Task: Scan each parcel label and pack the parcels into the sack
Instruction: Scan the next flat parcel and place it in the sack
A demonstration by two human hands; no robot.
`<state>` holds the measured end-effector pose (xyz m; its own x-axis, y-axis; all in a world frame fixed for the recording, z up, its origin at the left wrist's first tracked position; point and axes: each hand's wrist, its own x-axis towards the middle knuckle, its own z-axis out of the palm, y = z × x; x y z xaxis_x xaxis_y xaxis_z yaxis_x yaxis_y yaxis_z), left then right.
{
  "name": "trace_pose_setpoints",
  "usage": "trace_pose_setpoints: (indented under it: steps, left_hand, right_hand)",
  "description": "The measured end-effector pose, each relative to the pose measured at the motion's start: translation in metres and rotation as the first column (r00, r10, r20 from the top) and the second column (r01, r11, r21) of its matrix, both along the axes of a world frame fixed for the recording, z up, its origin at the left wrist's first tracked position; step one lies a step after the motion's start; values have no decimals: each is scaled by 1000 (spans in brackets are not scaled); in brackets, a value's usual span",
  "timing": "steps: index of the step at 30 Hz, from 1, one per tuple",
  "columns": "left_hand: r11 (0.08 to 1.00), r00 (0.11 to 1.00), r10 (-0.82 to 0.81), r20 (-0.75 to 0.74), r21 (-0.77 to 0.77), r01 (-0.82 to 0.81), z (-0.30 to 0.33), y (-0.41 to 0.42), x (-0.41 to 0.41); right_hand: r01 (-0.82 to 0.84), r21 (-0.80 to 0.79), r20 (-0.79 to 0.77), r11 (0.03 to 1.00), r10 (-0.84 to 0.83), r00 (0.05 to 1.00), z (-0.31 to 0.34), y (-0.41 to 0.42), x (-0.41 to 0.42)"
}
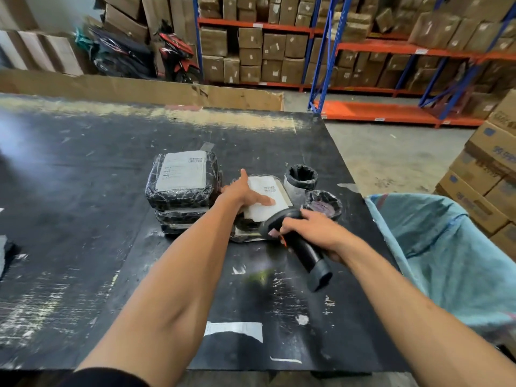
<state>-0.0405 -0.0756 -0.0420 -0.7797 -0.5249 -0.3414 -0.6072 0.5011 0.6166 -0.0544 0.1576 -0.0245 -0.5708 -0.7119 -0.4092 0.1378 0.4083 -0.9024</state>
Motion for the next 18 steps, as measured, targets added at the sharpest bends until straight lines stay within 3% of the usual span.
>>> trace_pose_setpoints:
  steps: [7,12,18]
  left_hand:
    - [995,943,82,-322,86,-58,-14,9,16]
    - [994,840,105,-533,33,-103,-20,24,42]
    - [991,754,95,-650,-7,-131,-8,24,66]
  right_hand:
    - [203,-147,75,968,-193,978,40,4,-26]
    - [339,-219,-184,915,-380,906,35,-3,-18]
    - [299,-304,-321,905,-392,862,36,-13,3]
